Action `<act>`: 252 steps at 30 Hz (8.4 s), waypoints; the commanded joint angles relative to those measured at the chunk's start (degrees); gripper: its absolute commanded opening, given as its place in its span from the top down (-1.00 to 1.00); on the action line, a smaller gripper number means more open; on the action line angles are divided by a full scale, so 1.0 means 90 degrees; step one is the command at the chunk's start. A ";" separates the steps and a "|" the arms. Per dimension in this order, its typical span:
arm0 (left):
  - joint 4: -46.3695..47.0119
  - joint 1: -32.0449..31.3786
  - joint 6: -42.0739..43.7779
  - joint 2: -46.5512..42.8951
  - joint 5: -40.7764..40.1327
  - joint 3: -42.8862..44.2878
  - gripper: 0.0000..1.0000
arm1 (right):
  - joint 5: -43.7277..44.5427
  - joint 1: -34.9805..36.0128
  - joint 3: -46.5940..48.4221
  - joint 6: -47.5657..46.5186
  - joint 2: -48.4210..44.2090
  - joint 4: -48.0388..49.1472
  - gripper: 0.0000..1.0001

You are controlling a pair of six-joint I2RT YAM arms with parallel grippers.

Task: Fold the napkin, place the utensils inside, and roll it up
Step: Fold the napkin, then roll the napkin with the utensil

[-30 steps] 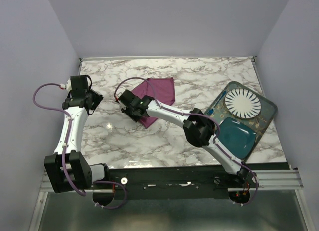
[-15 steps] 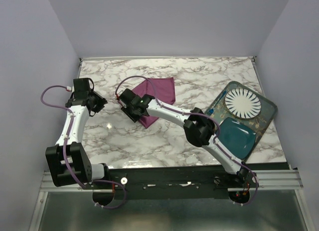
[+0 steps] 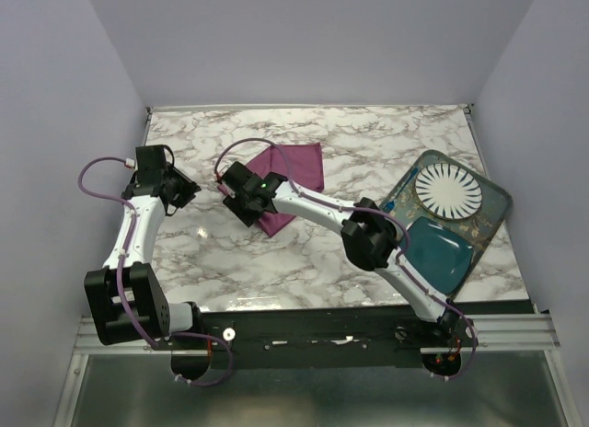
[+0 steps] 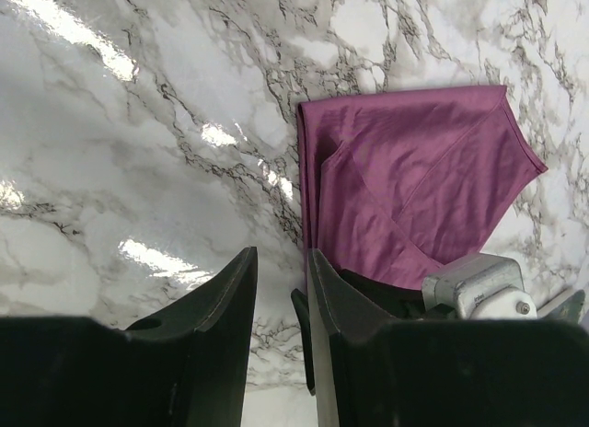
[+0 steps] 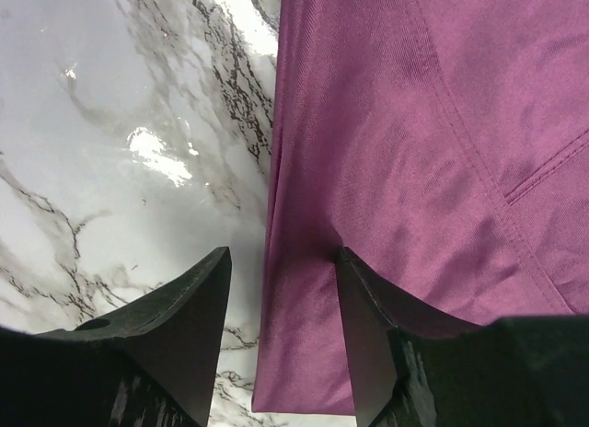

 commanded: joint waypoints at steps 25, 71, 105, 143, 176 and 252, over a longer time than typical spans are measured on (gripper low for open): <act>0.0202 0.0053 0.0081 0.0070 0.0172 -0.0134 0.27 | 0.0096 0.0020 0.0157 -0.0063 0.0603 -0.0617 -0.13; 0.2846 0.0219 -0.0904 0.1661 0.2486 -0.1628 -0.36 | -0.1209 -0.0233 -0.0593 0.0581 -0.0178 0.0222 0.99; 0.0515 -0.1558 -0.0798 0.3136 0.0123 0.0773 0.33 | -0.5206 -0.1513 -0.1981 0.1147 -0.0276 0.1707 0.99; -0.0579 -0.1783 -0.1091 0.3429 -0.0004 0.1145 1.00 | -0.0286 0.0019 -0.2352 0.0113 -0.1194 0.1444 -0.22; -0.0218 -0.1715 0.0266 0.3068 -0.0170 0.1340 0.28 | -0.2958 -0.0653 -0.2733 0.0765 -0.1057 0.1551 0.99; 0.1823 -0.2310 0.0072 0.3039 0.0299 -0.0593 1.00 | -0.2464 -0.0967 -0.2381 0.0601 -0.1574 0.0828 -0.22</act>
